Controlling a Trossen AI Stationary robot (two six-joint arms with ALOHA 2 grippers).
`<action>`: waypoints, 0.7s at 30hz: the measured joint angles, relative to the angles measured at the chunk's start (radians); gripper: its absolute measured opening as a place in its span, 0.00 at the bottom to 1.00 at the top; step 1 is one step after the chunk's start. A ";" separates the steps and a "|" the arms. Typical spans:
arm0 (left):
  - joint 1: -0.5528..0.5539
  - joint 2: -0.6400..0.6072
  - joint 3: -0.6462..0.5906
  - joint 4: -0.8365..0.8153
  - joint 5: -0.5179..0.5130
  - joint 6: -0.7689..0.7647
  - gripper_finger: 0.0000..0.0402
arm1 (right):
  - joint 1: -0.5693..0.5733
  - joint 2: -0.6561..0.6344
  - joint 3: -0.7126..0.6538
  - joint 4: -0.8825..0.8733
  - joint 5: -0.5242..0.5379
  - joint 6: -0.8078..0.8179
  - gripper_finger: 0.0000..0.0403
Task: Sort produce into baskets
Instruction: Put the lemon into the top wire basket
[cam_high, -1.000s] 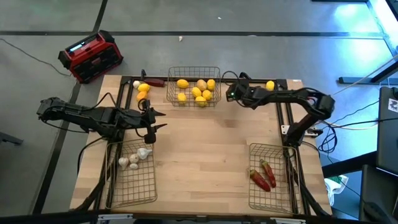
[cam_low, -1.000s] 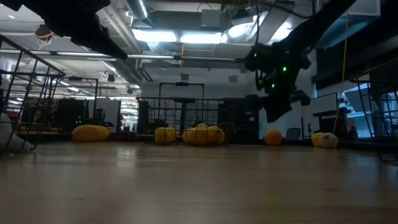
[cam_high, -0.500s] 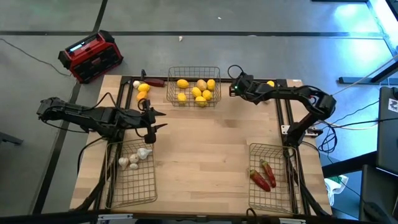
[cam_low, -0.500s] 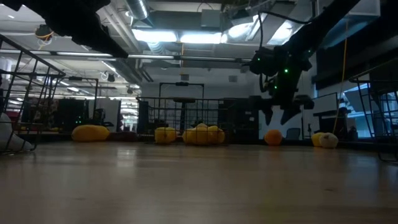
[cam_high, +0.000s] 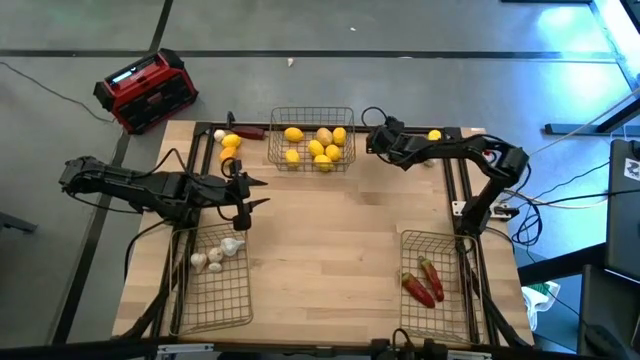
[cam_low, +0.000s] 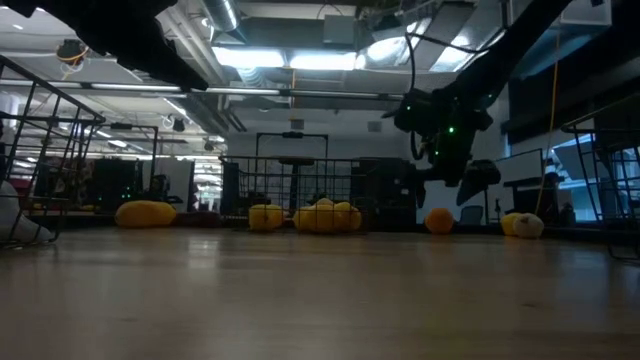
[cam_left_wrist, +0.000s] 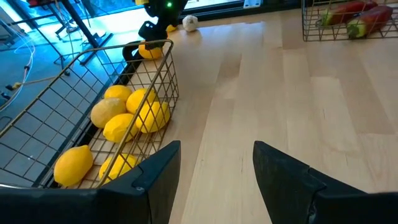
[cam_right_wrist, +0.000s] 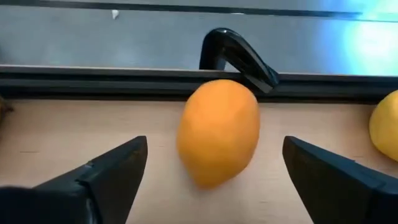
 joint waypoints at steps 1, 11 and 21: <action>0.000 0.000 0.000 0.000 0.000 0.000 0.49 | -0.002 0.007 0.000 0.008 0.003 -0.001 0.93; 0.000 0.000 0.000 0.000 0.000 0.000 0.49 | -0.035 0.073 0.000 0.060 0.036 -0.002 0.92; 0.000 0.000 0.000 0.000 0.000 0.001 0.49 | -0.032 0.089 0.000 0.069 0.026 -0.001 0.73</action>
